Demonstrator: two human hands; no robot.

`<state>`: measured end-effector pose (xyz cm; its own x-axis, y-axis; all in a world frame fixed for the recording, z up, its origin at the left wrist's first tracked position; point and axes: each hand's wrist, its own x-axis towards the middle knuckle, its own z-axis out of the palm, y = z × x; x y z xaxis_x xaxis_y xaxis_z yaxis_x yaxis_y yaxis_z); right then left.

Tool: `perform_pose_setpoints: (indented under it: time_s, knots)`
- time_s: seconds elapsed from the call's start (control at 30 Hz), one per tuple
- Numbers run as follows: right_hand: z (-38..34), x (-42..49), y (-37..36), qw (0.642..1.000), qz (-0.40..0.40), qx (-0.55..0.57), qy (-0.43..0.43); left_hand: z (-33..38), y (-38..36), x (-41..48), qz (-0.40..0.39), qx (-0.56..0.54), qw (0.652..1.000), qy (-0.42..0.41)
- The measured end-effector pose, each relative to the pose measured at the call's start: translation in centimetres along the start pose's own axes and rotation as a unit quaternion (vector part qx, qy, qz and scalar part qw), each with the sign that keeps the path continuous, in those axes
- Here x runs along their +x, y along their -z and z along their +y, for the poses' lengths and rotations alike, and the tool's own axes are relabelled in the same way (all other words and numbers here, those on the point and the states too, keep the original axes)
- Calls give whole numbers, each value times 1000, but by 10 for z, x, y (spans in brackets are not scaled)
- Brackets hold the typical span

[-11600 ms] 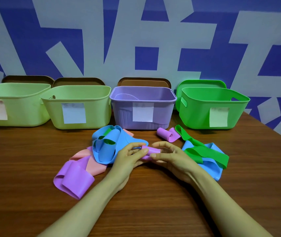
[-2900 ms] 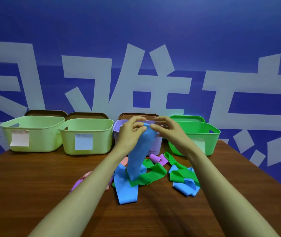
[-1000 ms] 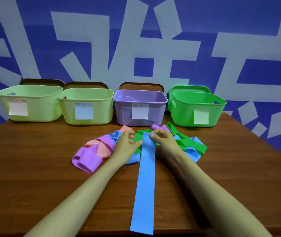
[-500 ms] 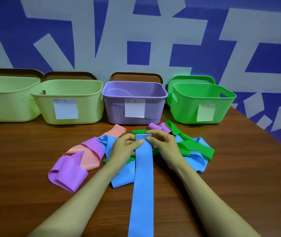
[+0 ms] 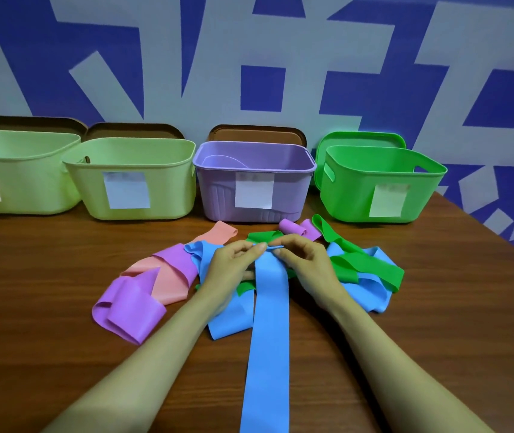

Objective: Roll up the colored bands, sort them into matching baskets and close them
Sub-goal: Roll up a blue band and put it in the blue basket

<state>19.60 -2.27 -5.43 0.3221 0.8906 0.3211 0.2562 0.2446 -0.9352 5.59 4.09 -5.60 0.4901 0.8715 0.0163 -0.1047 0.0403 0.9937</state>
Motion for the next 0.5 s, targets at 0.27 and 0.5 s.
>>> perform_pose_setpoints:
  time_s: [0.27,0.5]
  knots:
    - [-11,-4,8,998,-33,44,-28,2,-1,-6,17,63,994,-89]
    - [-23,-8,12,997,-12,73,-17,7,-4,-14,4,93,984,-152]
